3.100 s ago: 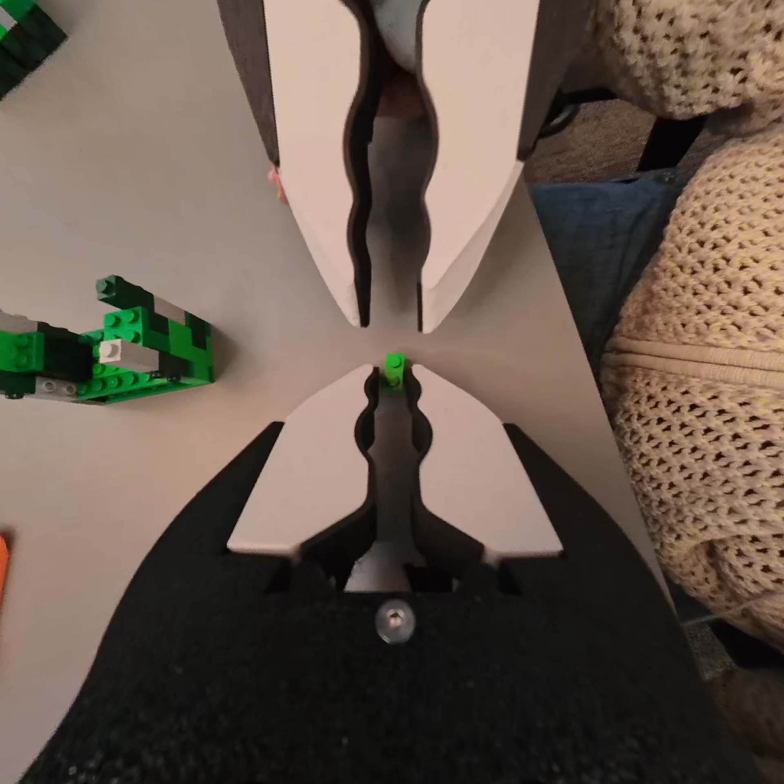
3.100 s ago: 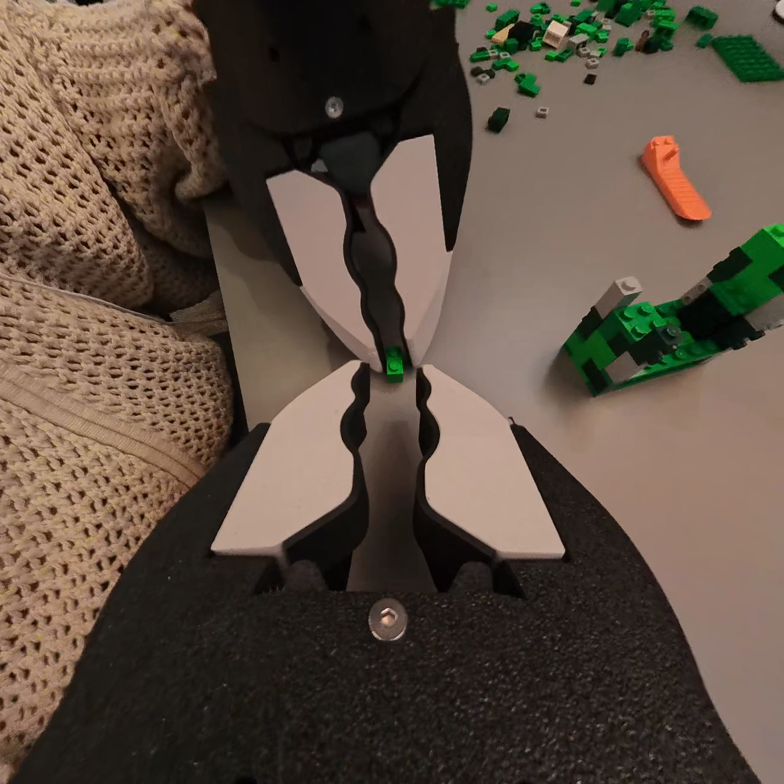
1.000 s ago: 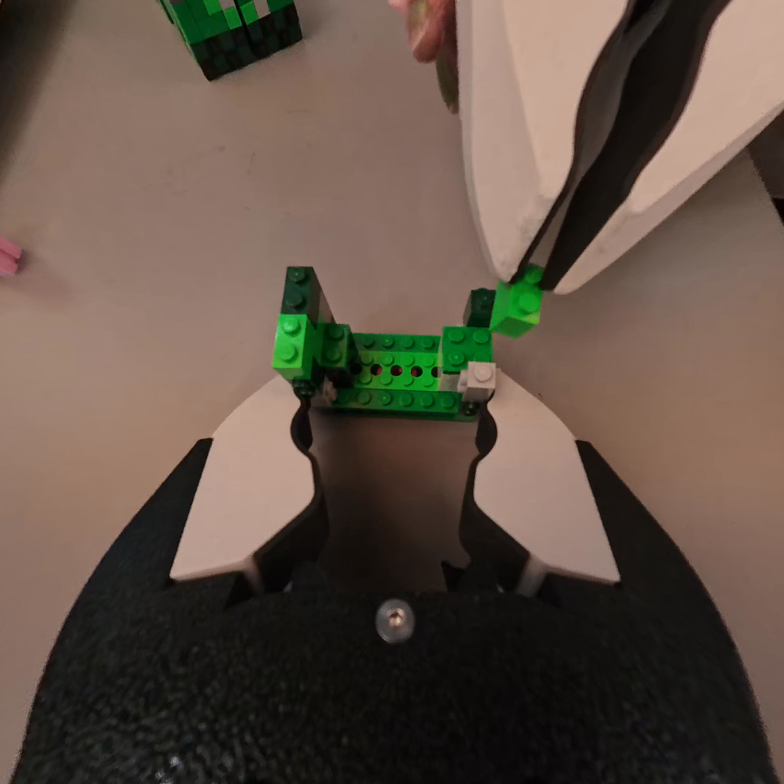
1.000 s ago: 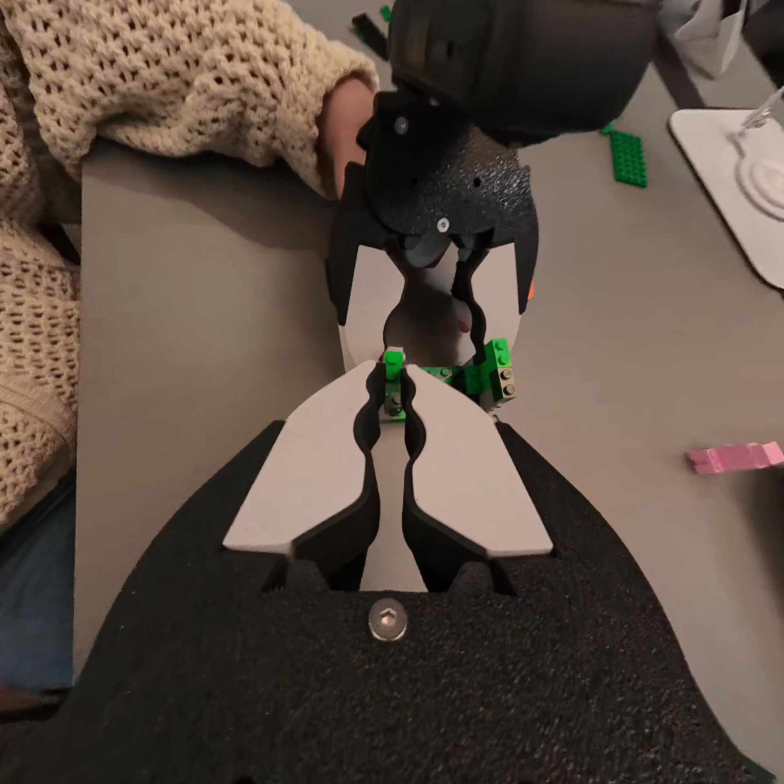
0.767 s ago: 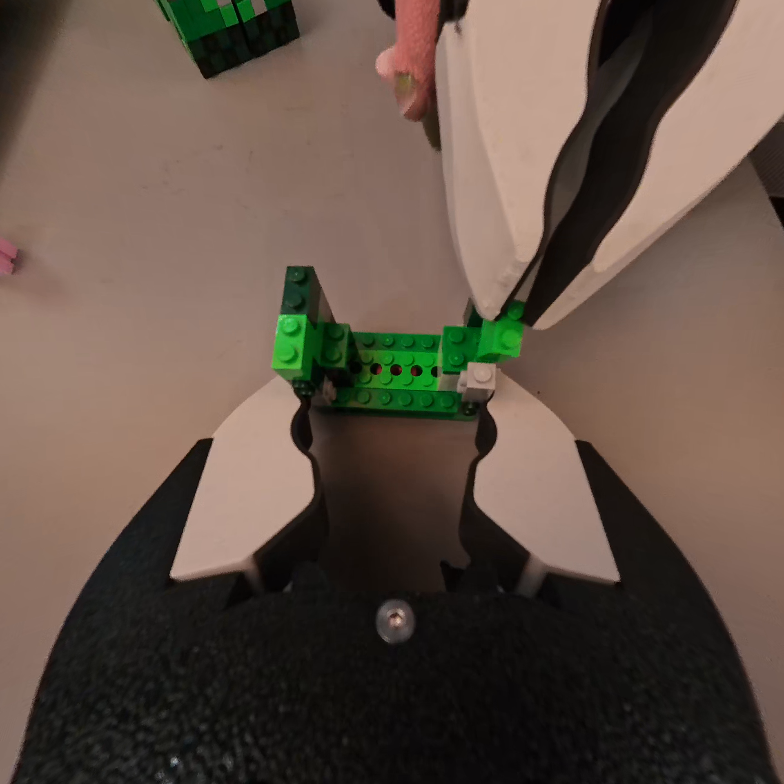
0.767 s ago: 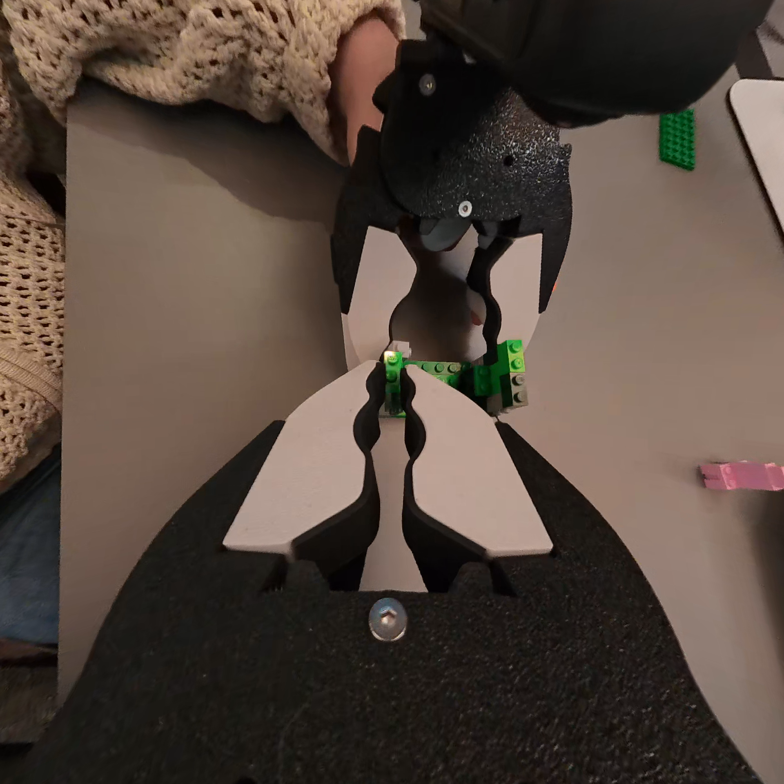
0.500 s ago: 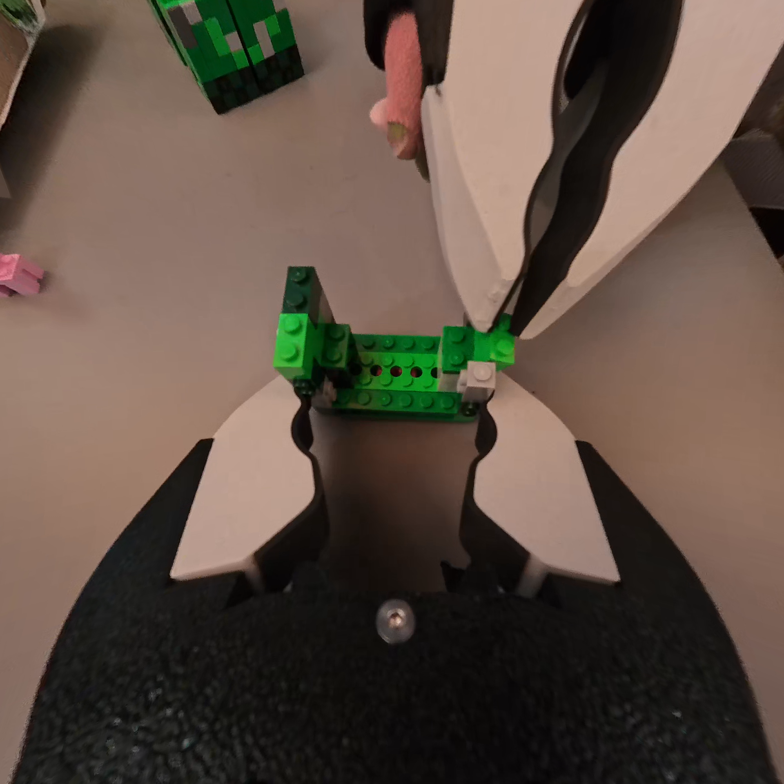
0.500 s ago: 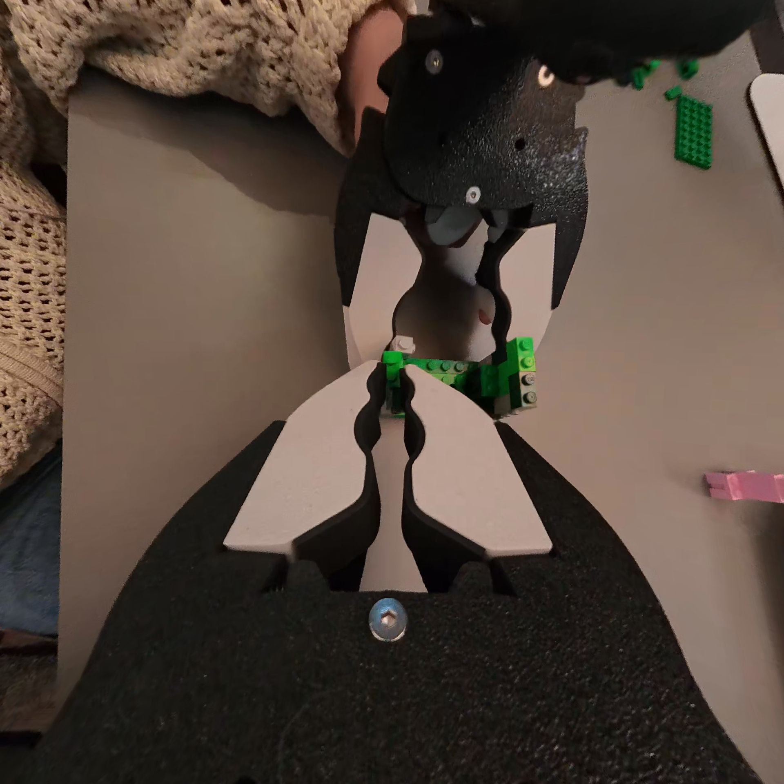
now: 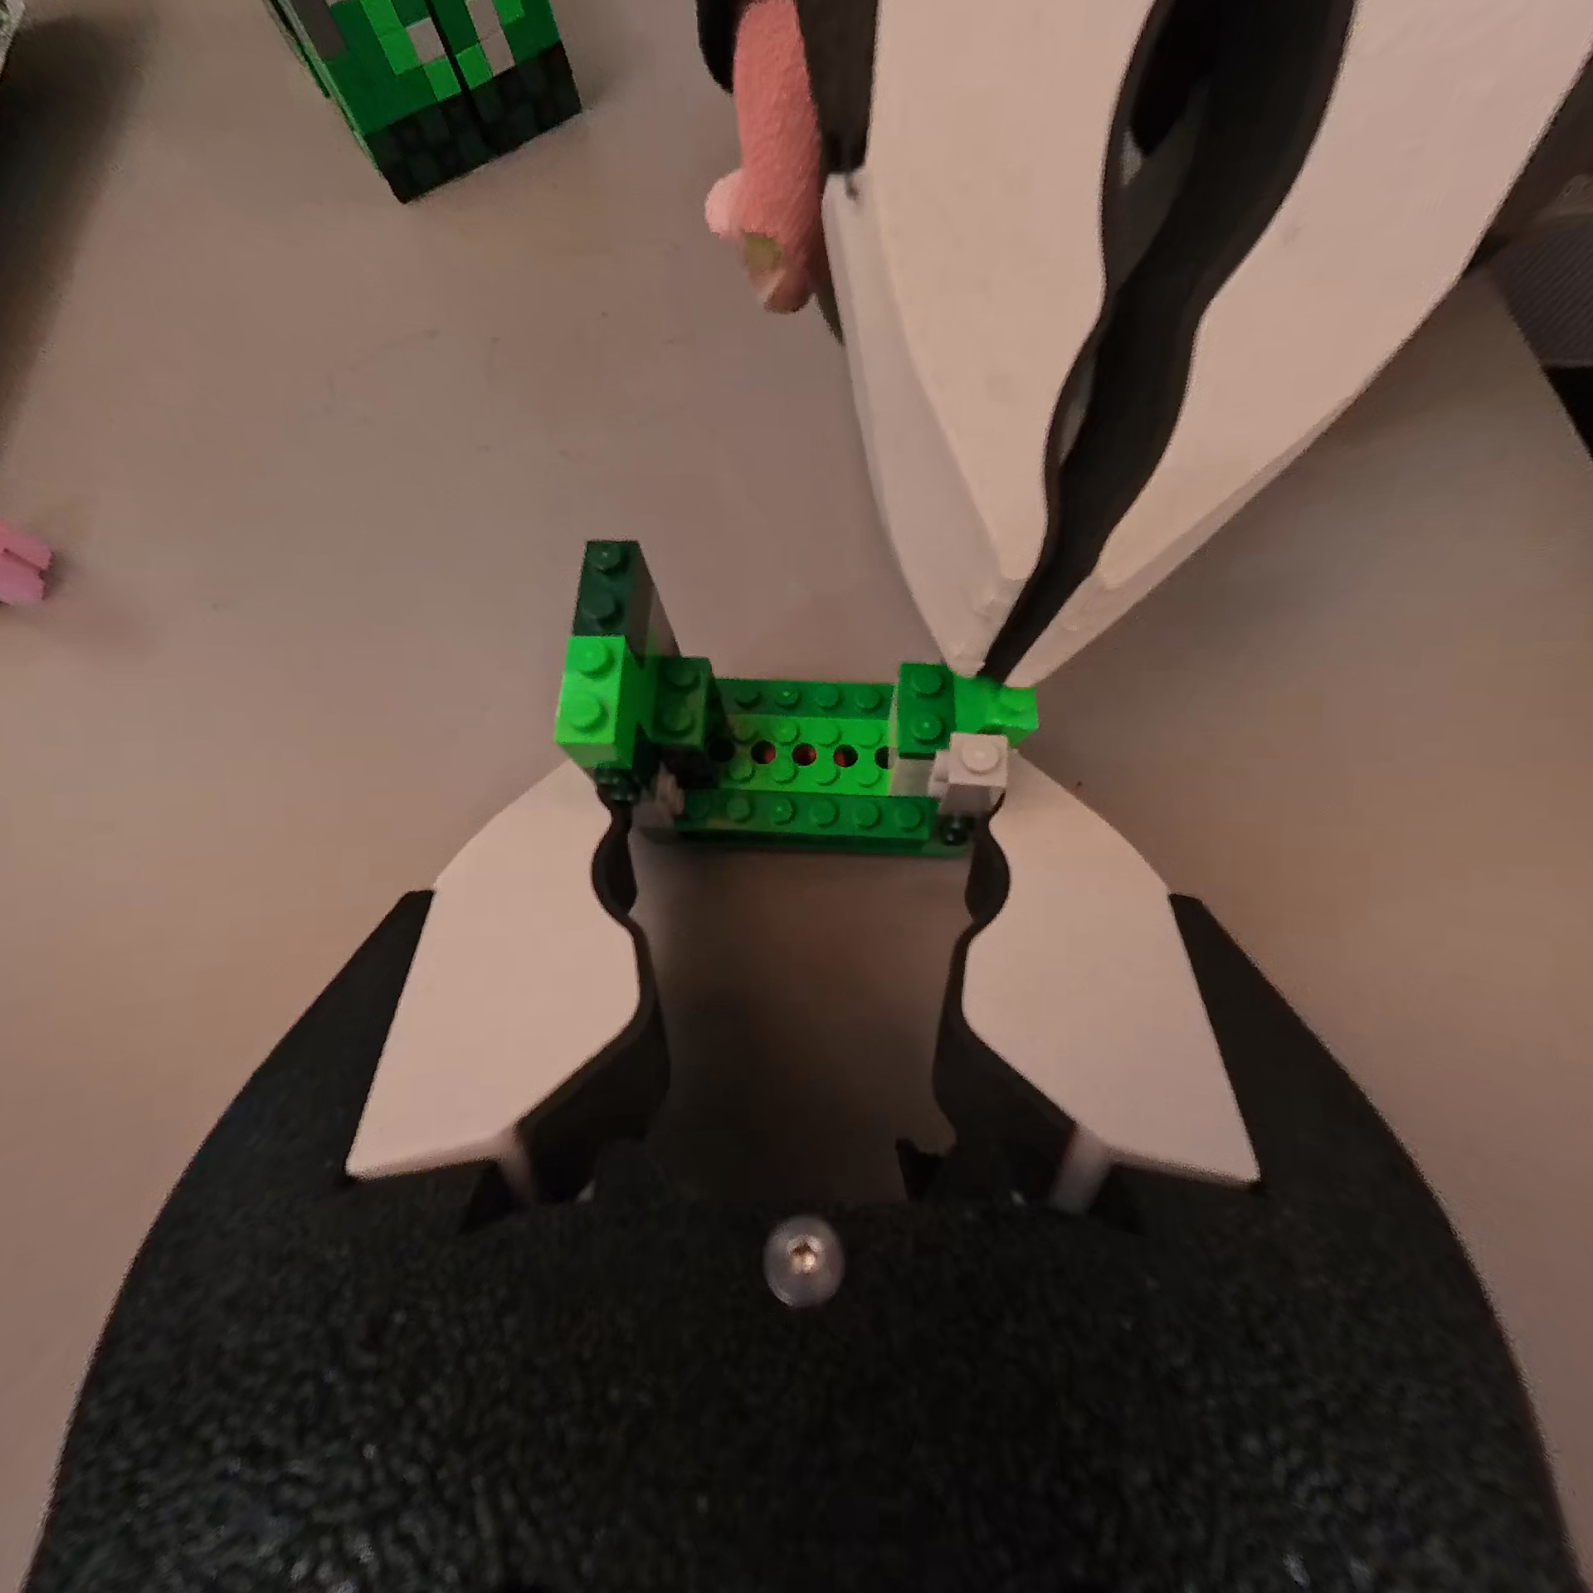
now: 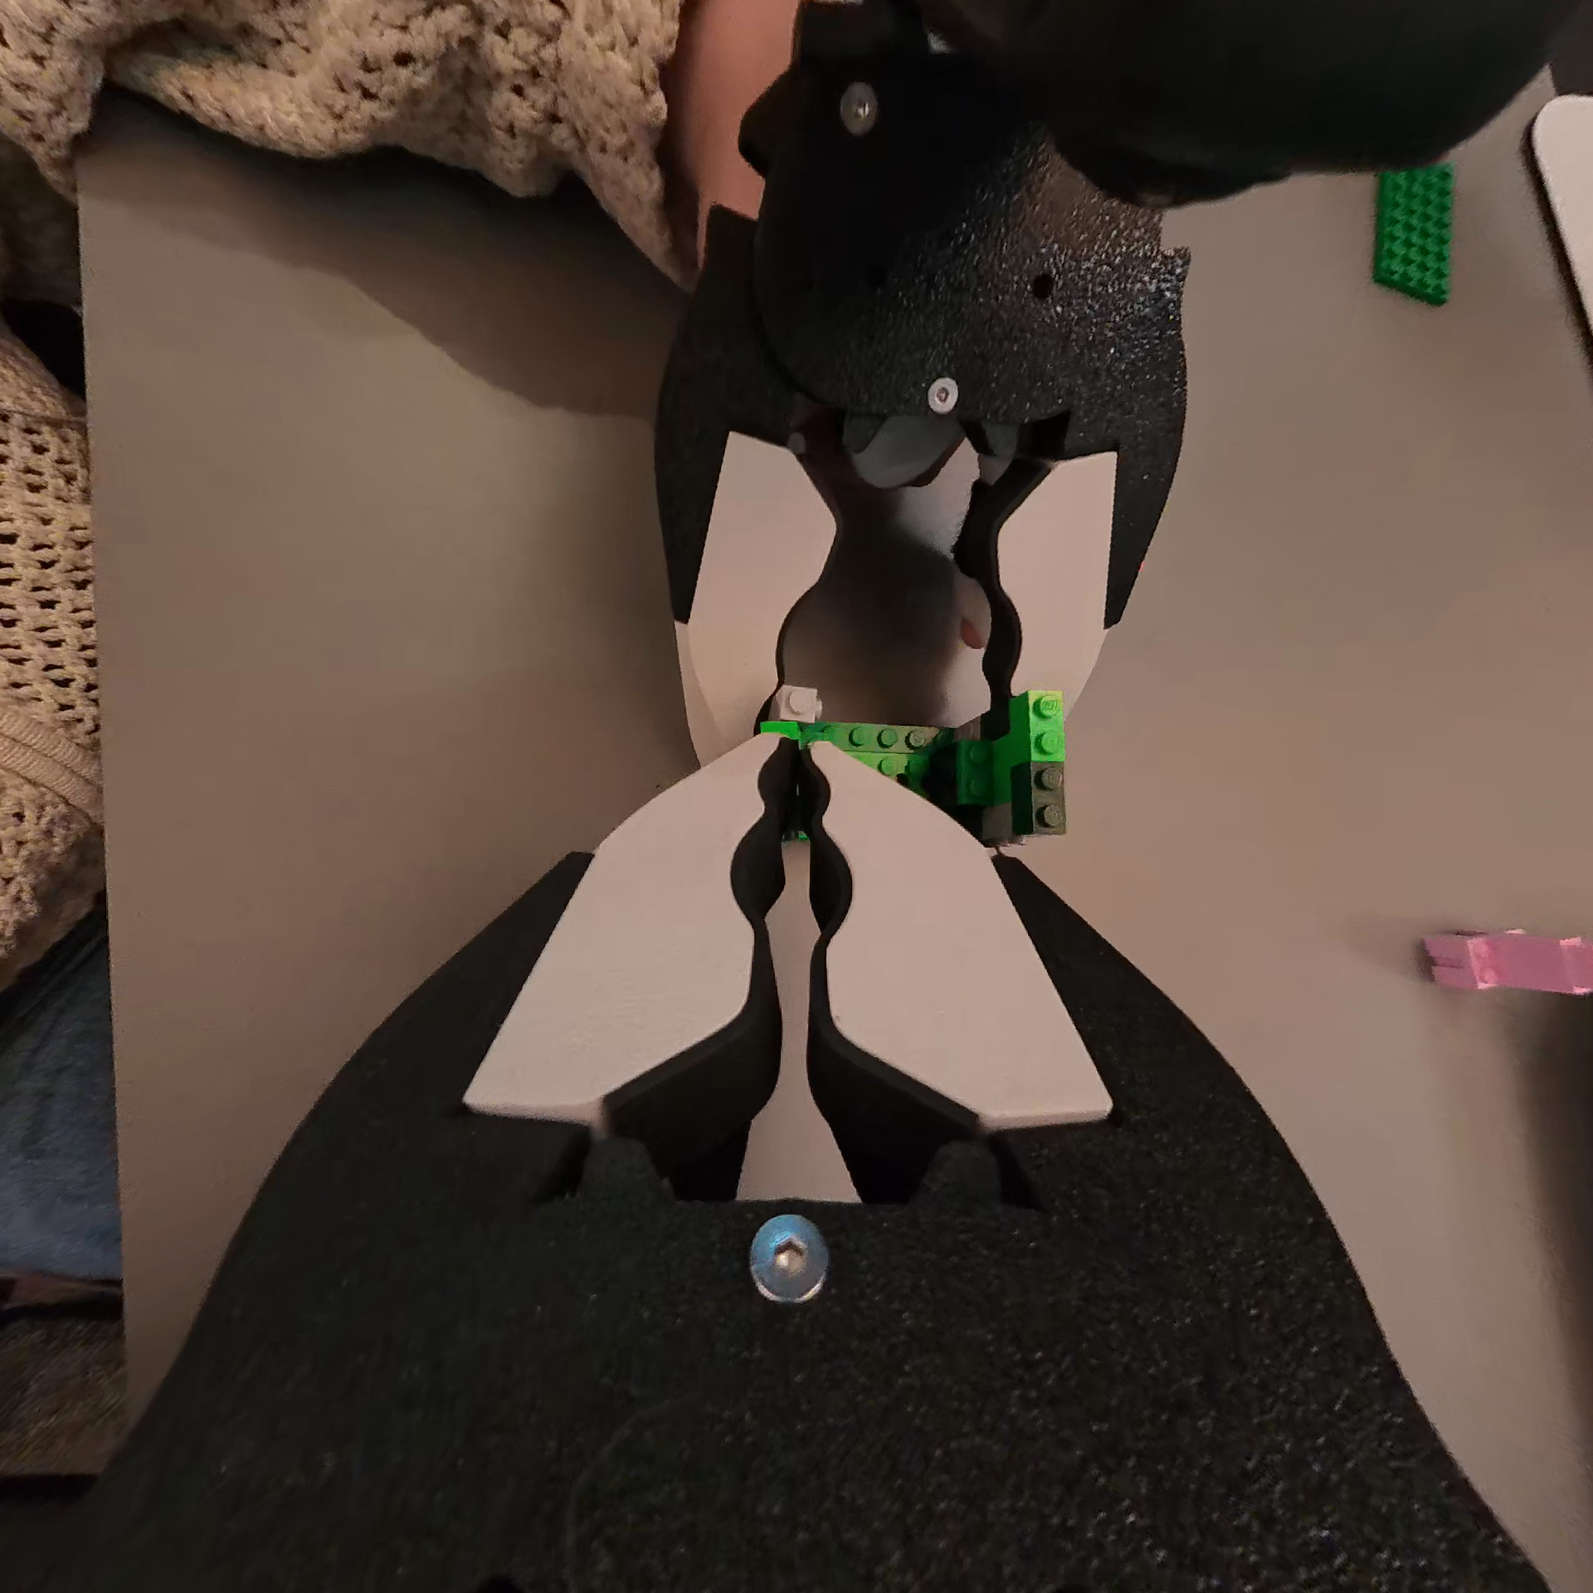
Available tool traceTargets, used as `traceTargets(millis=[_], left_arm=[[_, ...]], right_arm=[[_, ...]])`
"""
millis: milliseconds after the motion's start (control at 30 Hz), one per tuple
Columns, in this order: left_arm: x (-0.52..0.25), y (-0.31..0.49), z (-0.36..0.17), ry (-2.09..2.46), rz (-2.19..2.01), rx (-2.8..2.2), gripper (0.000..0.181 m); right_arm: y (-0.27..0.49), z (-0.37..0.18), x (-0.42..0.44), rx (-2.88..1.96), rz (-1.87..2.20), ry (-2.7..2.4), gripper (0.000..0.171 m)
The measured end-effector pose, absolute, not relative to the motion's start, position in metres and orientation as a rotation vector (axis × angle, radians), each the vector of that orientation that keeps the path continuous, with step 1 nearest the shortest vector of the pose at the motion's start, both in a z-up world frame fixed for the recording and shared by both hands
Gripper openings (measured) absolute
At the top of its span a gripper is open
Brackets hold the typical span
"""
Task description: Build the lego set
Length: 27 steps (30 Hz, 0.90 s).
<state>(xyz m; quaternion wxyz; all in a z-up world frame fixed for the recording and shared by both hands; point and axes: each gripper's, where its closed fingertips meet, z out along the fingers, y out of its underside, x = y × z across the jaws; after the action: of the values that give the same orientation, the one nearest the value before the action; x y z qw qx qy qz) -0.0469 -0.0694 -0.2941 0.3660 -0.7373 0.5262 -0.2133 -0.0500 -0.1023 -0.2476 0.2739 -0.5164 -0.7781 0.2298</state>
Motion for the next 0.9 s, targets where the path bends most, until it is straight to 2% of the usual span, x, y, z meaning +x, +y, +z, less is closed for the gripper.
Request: traceTargets(millis=[567, 667, 800, 900], left_arm=[[-0.049, -0.069, -0.295, 1.322, -0.584, -1.936, 0.076], [-0.051, -0.066, -0.289, 1.254, -0.649, -1.955, 0.076], [-0.054, -0.063, -0.280, 1.115, -0.806, -1.989, 0.076], [-0.057, -0.061, -0.279, 1.082, -0.836, -2.006, 0.076]], right_arm=[[-0.092, -0.244, -0.051, -1.411, 0.596, -2.004, 0.004], [-0.089, -0.234, -0.051, -1.357, 0.565, -1.918, 0.022], [-0.082, -0.227, -0.048, -1.162, 0.284, -1.783, 0.066], [-0.087, -0.231, -0.049, -0.986, 0.032, -1.731, 0.072]])
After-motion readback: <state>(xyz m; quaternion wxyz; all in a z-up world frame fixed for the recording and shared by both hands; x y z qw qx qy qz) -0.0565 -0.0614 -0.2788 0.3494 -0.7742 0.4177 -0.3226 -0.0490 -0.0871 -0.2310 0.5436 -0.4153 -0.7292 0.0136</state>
